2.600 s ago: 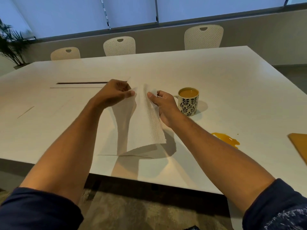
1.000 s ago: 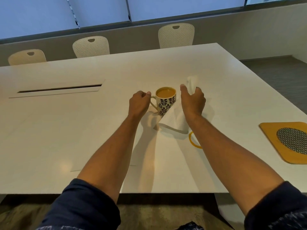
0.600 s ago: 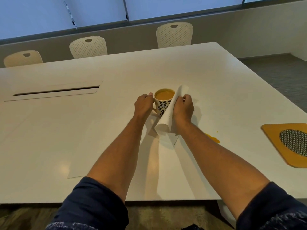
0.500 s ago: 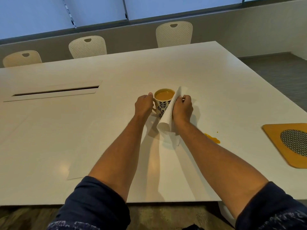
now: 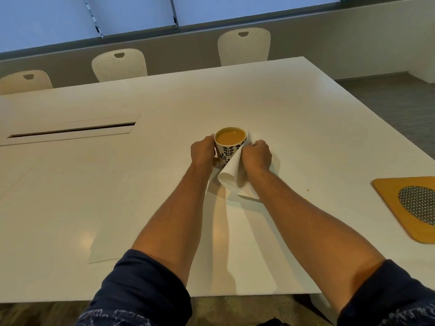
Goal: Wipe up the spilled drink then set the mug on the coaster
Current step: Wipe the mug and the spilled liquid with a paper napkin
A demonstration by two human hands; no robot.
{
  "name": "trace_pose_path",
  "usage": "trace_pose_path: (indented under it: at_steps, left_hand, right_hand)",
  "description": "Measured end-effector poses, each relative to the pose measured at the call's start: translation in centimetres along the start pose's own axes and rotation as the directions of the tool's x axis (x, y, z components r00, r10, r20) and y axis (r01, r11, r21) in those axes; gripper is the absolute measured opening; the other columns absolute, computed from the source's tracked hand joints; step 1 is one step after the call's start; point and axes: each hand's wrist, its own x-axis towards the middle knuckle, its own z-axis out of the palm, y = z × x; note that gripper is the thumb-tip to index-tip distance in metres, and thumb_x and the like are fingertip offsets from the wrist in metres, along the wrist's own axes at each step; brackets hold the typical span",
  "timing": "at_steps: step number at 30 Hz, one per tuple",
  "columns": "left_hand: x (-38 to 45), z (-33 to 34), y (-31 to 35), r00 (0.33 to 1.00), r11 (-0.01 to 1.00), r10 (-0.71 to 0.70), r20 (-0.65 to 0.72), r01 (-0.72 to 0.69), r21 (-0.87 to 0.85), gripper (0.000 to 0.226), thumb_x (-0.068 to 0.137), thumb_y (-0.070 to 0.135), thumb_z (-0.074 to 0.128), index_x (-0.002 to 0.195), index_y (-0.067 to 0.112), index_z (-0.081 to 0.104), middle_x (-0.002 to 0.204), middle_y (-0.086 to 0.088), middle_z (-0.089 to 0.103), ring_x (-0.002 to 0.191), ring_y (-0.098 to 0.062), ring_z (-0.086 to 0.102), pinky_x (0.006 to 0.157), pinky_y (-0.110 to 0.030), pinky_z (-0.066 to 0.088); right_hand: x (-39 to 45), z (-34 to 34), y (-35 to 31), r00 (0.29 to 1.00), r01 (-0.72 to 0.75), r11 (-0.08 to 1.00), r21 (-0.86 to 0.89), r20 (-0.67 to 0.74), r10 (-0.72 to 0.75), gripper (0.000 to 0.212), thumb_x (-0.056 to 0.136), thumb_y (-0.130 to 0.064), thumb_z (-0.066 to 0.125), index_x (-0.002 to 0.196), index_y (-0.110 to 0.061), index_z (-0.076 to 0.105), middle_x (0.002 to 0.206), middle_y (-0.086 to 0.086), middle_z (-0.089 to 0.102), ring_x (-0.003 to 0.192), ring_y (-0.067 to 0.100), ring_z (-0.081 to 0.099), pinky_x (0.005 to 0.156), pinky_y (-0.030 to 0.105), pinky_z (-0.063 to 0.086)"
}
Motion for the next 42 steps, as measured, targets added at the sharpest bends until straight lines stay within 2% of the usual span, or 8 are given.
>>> trace_pose_path:
  at_steps: [7,10,14,19,22,31,35,42]
  left_hand:
    - [-0.5,0.2,0.8,0.999,0.998,-0.040,0.018,0.041,-0.038,0.021,0.079,0.015,0.065,0.063,0.012,0.052,0.051,-0.003,0.038,0.041,-0.017,0.032,0.037,-0.015,0.027]
    - [-0.6,0.1,1.4,0.999,0.999,-0.030,0.022,0.031,-0.044,0.024,0.079,0.014,0.065,0.061,0.013,0.049,0.049,-0.001,0.037,0.038,-0.015,0.030,0.038,-0.015,0.026]
    - [-0.7,0.1,2.2,0.999,0.999,-0.024,0.024,0.025,-0.045,0.026,0.081,0.012,0.060,0.060,0.013,0.044,0.050,-0.002,0.032,0.034,-0.015,0.025,0.039,-0.014,0.023]
    - [-1.1,0.3,3.4,0.999,0.999,-0.007,0.042,0.009,-0.046,0.023,0.082,0.009,0.057,0.061,0.013,0.047,0.052,-0.002,0.032,0.043,-0.016,0.027,0.038,-0.014,0.024]
    - [-1.3,0.4,3.9,0.999,0.999,0.008,0.045,-0.006,-0.046,0.023,0.082,0.010,0.058,0.062,0.013,0.049,0.054,-0.003,0.032,0.046,-0.017,0.028,0.037,-0.015,0.025]
    - [-1.4,0.3,4.8,1.000,0.999,0.016,0.024,-0.015,-0.039,0.015,0.082,0.008,0.055,0.069,0.012,0.050,0.057,-0.003,0.032,0.051,-0.017,0.028,0.039,-0.018,0.024]
    - [-1.3,0.1,4.6,1.000,1.000,0.013,0.017,-0.013,-0.018,0.018,0.083,0.011,0.056,0.066,0.011,0.049,0.058,-0.003,0.034,0.041,-0.016,0.030,0.040,-0.018,0.025]
    - [-1.2,-0.1,4.3,1.000,0.998,0.016,0.009,-0.016,-0.055,0.018,0.083,0.013,0.059,0.066,0.011,0.052,0.056,-0.003,0.037,0.048,-0.017,0.033,0.038,-0.016,0.028]
  right_hand:
    - [0.1,-0.4,-0.1,0.993,-0.092,0.995,0.035,0.079,0.089,0.032,0.098,-0.016,0.047,0.120,-0.003,0.066,0.115,0.014,0.071,0.097,0.031,0.065,0.073,0.033,0.043]
    - [0.0,-0.1,-0.4,0.981,-0.177,0.958,0.225,0.124,0.153,0.041,0.101,-0.039,0.041,0.106,-0.011,0.070,0.101,0.009,0.073,0.087,0.027,0.066,0.073,0.036,0.049]
    - [-0.8,0.2,-1.1,0.947,-0.297,0.839,0.457,0.256,0.195,0.047,0.099,-0.056,0.042,0.083,-0.022,0.070,0.071,0.001,0.075,0.071,0.022,0.071,0.061,0.031,0.051]
    - [-1.1,0.4,-2.0,0.879,-0.439,0.618,0.652,0.453,0.147,0.057,0.101,-0.055,0.038,0.109,-0.011,0.073,0.092,0.015,0.078,0.073,0.028,0.074,0.056,0.032,0.057]
    - [-1.2,0.2,-2.5,0.867,-0.470,0.525,0.709,0.482,0.126,0.059,0.105,-0.054,0.032,0.104,-0.009,0.071,0.076,0.014,0.077,0.060,0.028,0.073,0.049,0.032,0.057]
    - [-1.7,0.6,-2.0,0.740,-0.621,0.375,0.688,0.672,-0.007,0.070,0.100,-0.062,0.027,0.138,-0.014,0.061,0.129,0.020,0.063,0.121,0.041,0.055,0.112,0.052,0.040]
    - [-1.7,1.1,-1.7,0.720,-0.661,0.257,0.705,0.693,-0.047,0.063,0.099,-0.061,0.031,0.117,-0.012,0.066,0.106,0.018,0.066,0.099,0.036,0.058,0.104,0.043,0.042]
    - [-0.8,0.6,-2.1,0.759,-0.621,0.350,0.701,0.650,0.046,0.040,0.108,-0.034,0.033,0.098,-0.008,0.062,0.087,0.014,0.065,0.082,0.027,0.058,0.067,0.030,0.057]
